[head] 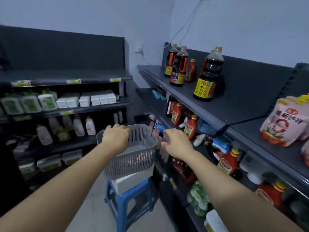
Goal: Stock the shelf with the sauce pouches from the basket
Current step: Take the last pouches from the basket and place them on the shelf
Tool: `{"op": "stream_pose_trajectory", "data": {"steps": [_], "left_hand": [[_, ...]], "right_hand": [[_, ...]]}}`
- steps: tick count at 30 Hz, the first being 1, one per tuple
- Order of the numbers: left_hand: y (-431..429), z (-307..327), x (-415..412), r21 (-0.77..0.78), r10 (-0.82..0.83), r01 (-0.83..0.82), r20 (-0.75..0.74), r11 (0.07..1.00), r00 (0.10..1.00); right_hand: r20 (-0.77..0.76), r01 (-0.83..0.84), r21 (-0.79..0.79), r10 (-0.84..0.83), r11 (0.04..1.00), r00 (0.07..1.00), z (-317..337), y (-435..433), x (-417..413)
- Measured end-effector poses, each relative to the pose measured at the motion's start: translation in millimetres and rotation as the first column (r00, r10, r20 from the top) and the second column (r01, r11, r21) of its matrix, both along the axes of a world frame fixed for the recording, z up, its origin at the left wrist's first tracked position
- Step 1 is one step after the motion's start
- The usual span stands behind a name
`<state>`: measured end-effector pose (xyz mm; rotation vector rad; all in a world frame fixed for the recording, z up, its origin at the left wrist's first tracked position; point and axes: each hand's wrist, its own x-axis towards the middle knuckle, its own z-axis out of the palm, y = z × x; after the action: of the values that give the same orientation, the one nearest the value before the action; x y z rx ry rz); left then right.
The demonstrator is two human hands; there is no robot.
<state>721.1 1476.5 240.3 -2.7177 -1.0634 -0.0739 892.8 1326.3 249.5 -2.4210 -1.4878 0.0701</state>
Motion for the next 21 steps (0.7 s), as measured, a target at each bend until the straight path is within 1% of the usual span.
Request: {"op": "stream_pose_trajectory", "data": {"steps": [7, 11, 16, 21], "left_hand": [[74, -44, 27, -0.05, 0.069, -0.073, -0.073, 0.996, 0.995], [117, -75, 52, -0.082, 0.12, -0.126, -0.078, 0.989, 0.99], [154, -106, 79, -0.153, 0.177, -0.193, -0.11, 0.969, 0.978], [188, -134, 97, -0.237, 0.214, -0.243, -0.14, 0.941, 0.967]], "right_hand": [[-0.03, -0.077, -0.111, 0.074, 0.991, 0.997, -44, 85, 33], [-0.057, -0.12, -0.139, 0.114, 0.983, 0.992, -66, 133, 63], [-0.081, -0.191, -0.211, 0.177, 0.959, 0.981, -92, 184, 95], [-0.124, -0.232, -0.296, 0.204, 0.926, 0.971, -121, 228, 117]]}}
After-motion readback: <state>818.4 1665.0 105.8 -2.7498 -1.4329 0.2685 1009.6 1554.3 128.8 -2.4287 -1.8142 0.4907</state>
